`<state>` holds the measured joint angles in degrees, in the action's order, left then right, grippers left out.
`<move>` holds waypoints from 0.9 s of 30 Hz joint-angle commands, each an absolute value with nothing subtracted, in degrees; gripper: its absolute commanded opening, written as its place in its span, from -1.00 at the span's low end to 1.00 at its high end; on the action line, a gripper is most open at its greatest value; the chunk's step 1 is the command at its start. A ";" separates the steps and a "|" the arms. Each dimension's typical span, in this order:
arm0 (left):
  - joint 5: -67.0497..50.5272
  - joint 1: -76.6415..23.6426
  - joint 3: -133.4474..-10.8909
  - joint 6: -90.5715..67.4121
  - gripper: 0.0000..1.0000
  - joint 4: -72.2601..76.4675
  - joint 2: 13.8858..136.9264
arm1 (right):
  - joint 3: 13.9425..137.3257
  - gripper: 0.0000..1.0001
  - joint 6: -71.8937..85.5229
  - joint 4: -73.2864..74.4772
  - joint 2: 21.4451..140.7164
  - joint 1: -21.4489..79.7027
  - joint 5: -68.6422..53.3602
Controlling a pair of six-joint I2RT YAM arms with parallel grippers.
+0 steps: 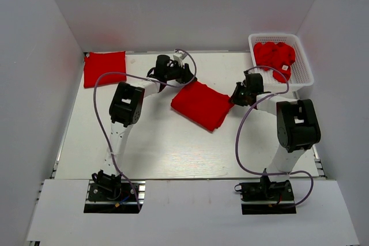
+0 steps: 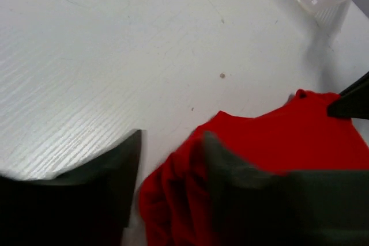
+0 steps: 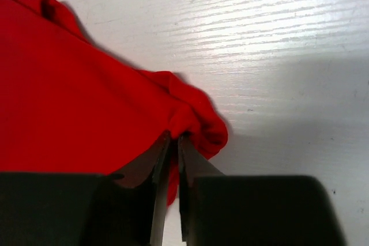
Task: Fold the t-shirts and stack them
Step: Smooth out wrinkles on the folded tshirt, then put the neatly folded tshirt into the corner of the board with the left arm
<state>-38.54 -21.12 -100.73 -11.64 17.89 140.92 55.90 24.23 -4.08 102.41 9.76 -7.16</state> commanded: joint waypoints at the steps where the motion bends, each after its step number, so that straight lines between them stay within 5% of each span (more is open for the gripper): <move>1: -40.61 -20.83 -104.41 -11.08 0.29 15.56 139.31 | 57.39 -0.67 22.50 -6.16 99.24 9.40 -9.65; 2: -39.21 -20.83 -104.41 -11.07 0.99 14.25 138.78 | 58.18 -0.28 21.72 -5.80 98.71 9.32 -10.54; 5: -37.53 -20.83 -106.08 -7.92 1.00 7.93 136.68 | 58.62 0.80 20.49 -4.66 96.43 9.58 -12.03; 16: -34.37 -20.83 -92.64 4.81 1.00 -4.82 122.08 | 53.35 0.81 18.46 -1.85 86.33 10.54 -12.13; 27: -28.92 -21.97 -100.90 16.78 1.00 -25.83 127.97 | 50.54 0.81 16.26 3.78 82.53 9.58 -9.49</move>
